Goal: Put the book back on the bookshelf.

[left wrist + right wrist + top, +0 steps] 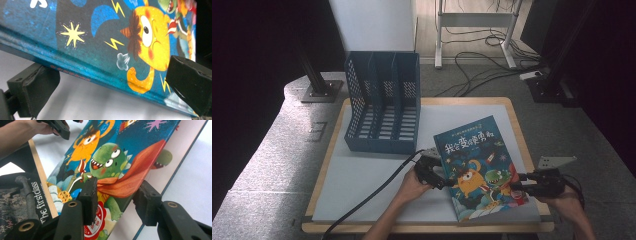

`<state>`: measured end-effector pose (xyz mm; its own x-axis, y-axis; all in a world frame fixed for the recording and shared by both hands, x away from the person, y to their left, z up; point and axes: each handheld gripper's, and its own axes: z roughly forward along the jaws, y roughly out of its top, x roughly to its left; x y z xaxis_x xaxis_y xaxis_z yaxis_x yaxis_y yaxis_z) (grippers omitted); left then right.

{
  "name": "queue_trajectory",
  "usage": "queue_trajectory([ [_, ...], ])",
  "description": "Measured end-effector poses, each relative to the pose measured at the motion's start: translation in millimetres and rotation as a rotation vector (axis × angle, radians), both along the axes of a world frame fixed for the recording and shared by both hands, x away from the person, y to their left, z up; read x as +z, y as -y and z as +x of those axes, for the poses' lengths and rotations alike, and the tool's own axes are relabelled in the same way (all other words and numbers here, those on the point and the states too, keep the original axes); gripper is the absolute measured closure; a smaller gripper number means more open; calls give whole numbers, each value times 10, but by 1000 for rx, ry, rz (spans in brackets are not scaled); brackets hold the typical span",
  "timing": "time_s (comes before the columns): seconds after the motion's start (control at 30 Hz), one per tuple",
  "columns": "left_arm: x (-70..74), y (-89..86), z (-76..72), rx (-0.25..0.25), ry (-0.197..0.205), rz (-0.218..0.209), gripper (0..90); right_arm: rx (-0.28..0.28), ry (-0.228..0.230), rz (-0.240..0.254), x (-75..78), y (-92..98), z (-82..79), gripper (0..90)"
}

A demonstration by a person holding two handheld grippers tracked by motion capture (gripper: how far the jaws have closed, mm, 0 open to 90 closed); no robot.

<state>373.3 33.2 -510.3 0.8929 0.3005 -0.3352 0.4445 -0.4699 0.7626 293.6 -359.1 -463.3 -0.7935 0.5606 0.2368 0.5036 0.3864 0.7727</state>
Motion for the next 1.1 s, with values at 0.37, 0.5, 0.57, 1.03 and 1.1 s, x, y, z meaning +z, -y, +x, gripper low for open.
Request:
queue_trajectory([
  [0.37,121,20,-26,25,15,33,60,-40,-59,-22,-131,7,49,531],
  [0.5,189,17,-37,-3,0,-30,153,-52,-74,-31,-201,-26,59,531],
  [0.57,262,20,-75,0,17,-48,205,-52,-73,-38,-239,-74,74,528],
  [1.03,548,-89,-135,11,75,29,454,-89,-52,-60,-301,-186,120,516],
  [1.1,599,-94,-138,1,61,10,496,-118,-23,-124,-299,-243,127,502],
])
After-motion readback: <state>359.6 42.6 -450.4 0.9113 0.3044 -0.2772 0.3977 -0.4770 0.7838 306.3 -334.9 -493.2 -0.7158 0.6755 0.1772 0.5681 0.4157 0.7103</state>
